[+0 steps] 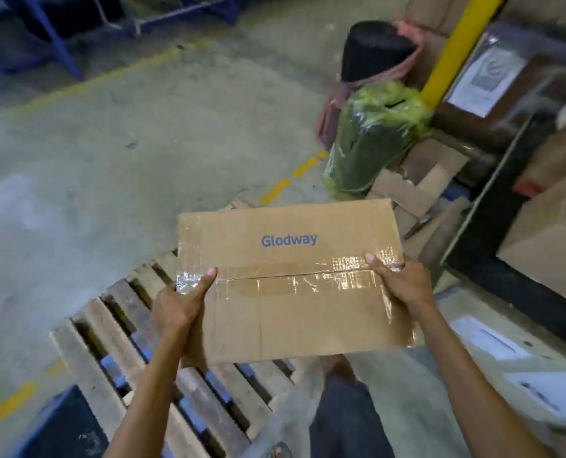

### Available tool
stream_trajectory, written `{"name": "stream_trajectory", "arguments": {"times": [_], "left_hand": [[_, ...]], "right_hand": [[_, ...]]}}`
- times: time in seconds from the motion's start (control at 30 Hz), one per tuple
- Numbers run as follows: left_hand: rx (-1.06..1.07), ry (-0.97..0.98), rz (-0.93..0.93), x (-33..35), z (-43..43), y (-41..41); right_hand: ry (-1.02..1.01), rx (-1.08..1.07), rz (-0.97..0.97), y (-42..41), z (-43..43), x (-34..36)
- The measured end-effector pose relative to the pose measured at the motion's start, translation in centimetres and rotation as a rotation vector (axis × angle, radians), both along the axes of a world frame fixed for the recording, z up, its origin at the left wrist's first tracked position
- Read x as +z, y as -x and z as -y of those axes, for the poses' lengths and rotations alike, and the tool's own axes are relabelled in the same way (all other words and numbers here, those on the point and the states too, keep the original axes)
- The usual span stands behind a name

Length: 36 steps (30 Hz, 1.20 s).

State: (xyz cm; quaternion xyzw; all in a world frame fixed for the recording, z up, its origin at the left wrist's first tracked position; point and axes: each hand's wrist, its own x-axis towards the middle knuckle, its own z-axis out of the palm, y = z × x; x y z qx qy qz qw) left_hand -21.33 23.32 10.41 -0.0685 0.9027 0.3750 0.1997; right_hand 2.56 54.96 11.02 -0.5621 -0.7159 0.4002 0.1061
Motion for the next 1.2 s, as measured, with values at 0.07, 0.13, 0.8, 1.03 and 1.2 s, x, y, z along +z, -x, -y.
{"name": "stream_trajectory", "arguments": {"times": [0.07,0.13,0.8,1.03,1.2], "left_hand": [[-0.130,-0.009,-0.013,2.5,-1.8,-4.2],[-0.258,-0.025,-0.026,5.0,-3.8,-8.4],[-0.850,-0.403,-0.144,22.1,-10.4,-59.4],[-0.894,-0.543,-0.196,30.8,-12.4,-71.9],[-0.959,-0.697,-0.218,38.0,-17.7,-76.8]], "right_hand": [[-0.005,-0.126,0.022,-8.0,1.7,3.5],[-0.029,-0.235,0.006,-15.0,2.9,6.1],[-0.317,-0.879,-0.121,-75.2,20.0,23.8],[-0.445,-0.925,-0.163,-87.6,21.3,33.2],[-0.529,-0.935,-0.228,-92.7,16.5,38.7]]}}
